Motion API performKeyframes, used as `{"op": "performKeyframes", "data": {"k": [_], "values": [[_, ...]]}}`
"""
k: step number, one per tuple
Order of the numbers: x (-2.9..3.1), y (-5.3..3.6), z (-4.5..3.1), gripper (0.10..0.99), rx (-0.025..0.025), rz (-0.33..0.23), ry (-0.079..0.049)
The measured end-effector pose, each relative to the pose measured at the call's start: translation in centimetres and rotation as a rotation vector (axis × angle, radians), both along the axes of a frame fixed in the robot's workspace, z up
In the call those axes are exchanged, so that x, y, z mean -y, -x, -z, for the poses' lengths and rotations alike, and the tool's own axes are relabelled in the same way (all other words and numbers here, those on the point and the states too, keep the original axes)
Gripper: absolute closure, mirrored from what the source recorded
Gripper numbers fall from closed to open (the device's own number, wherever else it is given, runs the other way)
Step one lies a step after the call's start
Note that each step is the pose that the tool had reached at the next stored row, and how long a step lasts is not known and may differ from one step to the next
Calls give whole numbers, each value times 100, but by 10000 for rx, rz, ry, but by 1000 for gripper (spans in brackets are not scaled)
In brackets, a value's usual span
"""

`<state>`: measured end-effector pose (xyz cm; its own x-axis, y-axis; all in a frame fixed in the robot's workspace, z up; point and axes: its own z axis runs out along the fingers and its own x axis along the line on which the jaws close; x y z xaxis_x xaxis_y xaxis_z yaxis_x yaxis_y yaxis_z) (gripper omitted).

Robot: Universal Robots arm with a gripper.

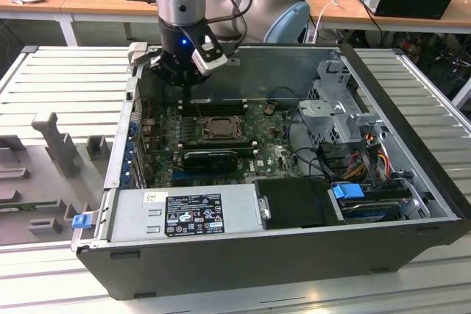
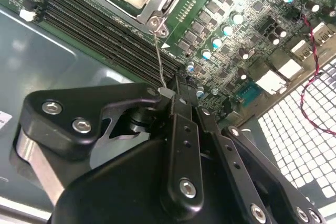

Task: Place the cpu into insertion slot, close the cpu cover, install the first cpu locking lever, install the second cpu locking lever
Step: 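Install the first cpu locking lever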

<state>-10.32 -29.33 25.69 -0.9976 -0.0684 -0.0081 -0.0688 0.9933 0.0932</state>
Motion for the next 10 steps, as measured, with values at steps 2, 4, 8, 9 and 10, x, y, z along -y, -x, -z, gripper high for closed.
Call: {"op": "performKeyframes", "data": {"k": [2,4,8,9,10], "values": [[0,-25,2,980,0,0,0],[0,-50,4,980,0,-1,0],[0,-120,10,980,0,1,0],[0,-140,12,980,0,0,1],[0,-156,14,980,0,1,0]]}}
